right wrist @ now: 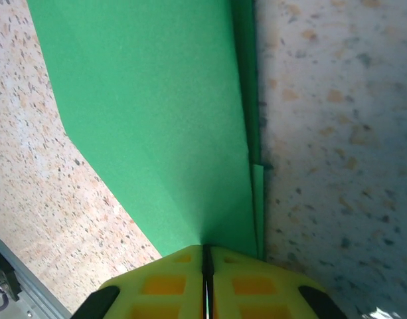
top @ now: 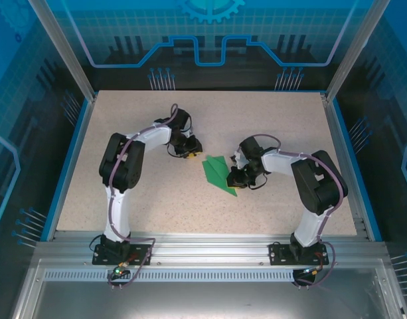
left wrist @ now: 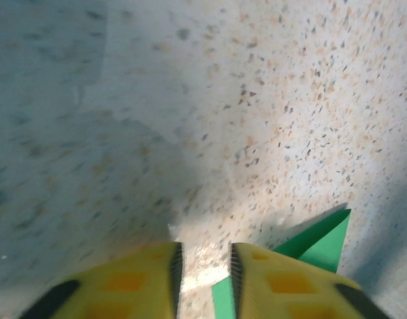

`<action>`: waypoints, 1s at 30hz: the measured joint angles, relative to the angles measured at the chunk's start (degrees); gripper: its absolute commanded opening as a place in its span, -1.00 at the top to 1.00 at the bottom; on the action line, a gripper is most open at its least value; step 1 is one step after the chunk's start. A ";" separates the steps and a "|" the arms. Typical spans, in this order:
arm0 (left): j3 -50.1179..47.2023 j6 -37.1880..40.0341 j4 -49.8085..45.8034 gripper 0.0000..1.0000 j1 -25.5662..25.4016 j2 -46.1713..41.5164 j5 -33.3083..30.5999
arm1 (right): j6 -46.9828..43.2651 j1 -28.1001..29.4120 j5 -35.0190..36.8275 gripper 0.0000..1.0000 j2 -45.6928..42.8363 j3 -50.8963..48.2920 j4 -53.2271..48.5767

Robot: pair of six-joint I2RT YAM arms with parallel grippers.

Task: Fold a paper plane with a square sheet of paper (fold left side to right side)
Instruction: Fourth fold the wing at the center of the table, then turn over the paper at the center of the table.

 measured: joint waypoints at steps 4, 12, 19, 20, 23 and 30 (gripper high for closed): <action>-7.15 -0.70 2.47 -0.11 0.96 -8.87 0.20 | -1.18 -0.02 1.40 0.45 -3.87 -0.09 -1.70; -19.15 -7.13 13.44 -0.27 -3.48 -19.15 4.96 | -2.73 -4.15 3.23 0.06 -17.33 -2.64 0.07; -19.43 -12.11 20.68 -0.26 -11.02 -12.63 7.28 | -1.46 -8.26 2.91 0.02 -19.12 -8.44 2.40; -19.17 -12.41 21.14 -0.26 -11.32 -11.23 7.28 | -1.31 -8.31 2.71 0.02 -19.12 -8.87 2.60; -17.94 -13.46 22.01 -0.19 -11.45 -7.37 7.26 | -1.01 -8.46 2.47 0.02 -19.63 -10.12 3.23; -14.69 -14.51 23.93 0.23 -11.37 -4.76 8.44 | -0.55 -10.56 1.29 0.02 -22.03 -11.87 4.26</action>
